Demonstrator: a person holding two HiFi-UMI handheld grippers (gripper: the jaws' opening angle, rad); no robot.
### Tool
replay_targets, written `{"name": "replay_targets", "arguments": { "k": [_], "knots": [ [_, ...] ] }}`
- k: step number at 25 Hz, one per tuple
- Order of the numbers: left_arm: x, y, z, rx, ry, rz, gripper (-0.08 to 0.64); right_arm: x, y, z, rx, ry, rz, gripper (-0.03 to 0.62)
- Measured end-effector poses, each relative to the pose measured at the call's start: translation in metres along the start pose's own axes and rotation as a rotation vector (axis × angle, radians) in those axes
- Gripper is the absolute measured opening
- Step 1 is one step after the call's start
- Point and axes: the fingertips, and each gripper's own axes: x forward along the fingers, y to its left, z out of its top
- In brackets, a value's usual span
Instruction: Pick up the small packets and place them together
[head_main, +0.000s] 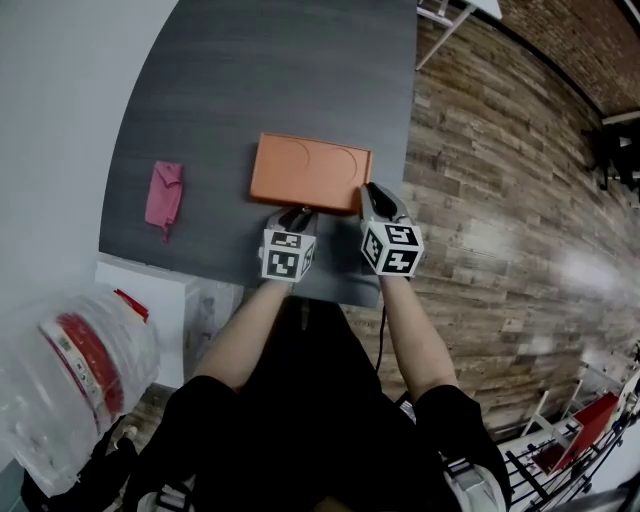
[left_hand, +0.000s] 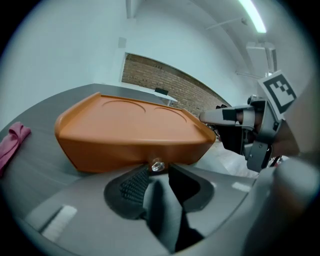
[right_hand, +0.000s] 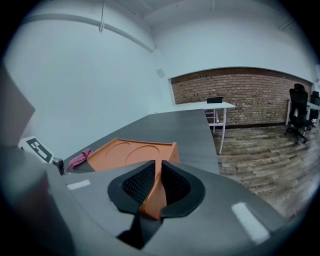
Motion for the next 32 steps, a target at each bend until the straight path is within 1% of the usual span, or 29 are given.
{"name": "replay_targets", "arguments": {
  "k": [1,3,4,6,10,16,21,25,32],
  "knots": [
    [0.000,0.001,0.000,0.004,0.002,0.000,0.118,0.000,0.000,0.000,0.001,-0.001,-0.002,0.041],
    [0.000,0.000,-0.001,0.003,0.007,-0.010,0.075,0.000,-0.001,-0.001,-0.001,-0.002,-0.008,0.040],
    [0.000,0.000,-0.001,-0.003,0.010,-0.013,0.067,0.000,-0.001,-0.001,-0.004,-0.002,-0.012,0.040],
    [0.000,-0.001,-0.001,-0.010,0.016,-0.012,0.066,0.001,-0.002,-0.001,-0.011,0.004,-0.021,0.037],
    [-0.003,-0.003,-0.004,0.011,0.036,-0.011,0.066,0.002,-0.004,0.001,-0.021,0.017,-0.034,0.031],
    [-0.012,-0.007,-0.021,0.023,0.042,-0.012,0.066,0.003,-0.005,-0.001,-0.037,0.022,-0.036,0.031],
    [-0.025,-0.014,-0.036,0.006,0.036,-0.018,0.067,0.004,-0.005,0.000,-0.038,0.023,-0.033,0.031],
    [-0.030,-0.017,-0.048,0.009,0.049,-0.014,0.067,0.004,-0.006,0.000,-0.037,0.023,-0.027,0.031],
    [-0.040,-0.024,-0.052,-0.010,0.054,-0.002,0.067,0.005,-0.006,0.001,-0.039,0.022,-0.022,0.031]
  ]
}}
